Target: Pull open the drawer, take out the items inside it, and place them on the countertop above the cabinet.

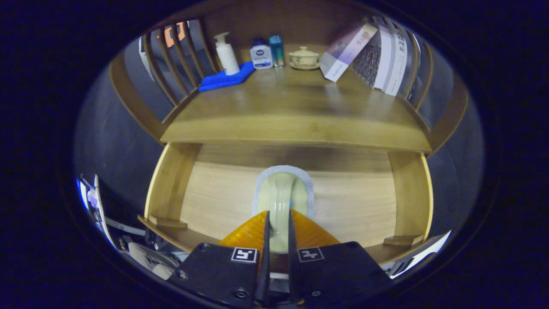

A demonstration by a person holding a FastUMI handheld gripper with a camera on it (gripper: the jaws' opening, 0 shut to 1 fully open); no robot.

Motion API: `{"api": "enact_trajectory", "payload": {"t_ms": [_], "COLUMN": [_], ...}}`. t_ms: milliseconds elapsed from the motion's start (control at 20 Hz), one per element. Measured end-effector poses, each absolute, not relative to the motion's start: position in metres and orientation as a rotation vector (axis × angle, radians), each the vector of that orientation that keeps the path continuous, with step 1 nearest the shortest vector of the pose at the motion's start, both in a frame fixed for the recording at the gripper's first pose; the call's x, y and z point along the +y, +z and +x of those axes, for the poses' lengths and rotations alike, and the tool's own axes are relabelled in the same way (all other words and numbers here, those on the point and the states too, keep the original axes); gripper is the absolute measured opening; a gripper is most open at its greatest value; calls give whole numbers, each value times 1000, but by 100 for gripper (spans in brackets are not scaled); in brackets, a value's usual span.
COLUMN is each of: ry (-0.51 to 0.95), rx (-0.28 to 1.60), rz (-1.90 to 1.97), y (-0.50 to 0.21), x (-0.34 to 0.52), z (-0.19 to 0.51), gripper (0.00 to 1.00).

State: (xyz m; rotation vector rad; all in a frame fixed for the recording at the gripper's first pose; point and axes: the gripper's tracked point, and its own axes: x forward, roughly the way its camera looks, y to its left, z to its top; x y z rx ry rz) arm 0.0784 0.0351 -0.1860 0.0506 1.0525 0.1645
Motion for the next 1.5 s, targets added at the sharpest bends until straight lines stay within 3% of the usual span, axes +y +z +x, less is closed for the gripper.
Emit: {"api": "enact_trajectory", "payload": {"t_ms": [300,650,1150,1500], "ry": [196,161,108,110], "rx": [966,910,975,931], "rz": [52,102,81,81], "y": [-132,-96,-134,-142], "x": [42,39,34,36], "z": [89,162,262,285], "gripper": [21,21,21,22]}}
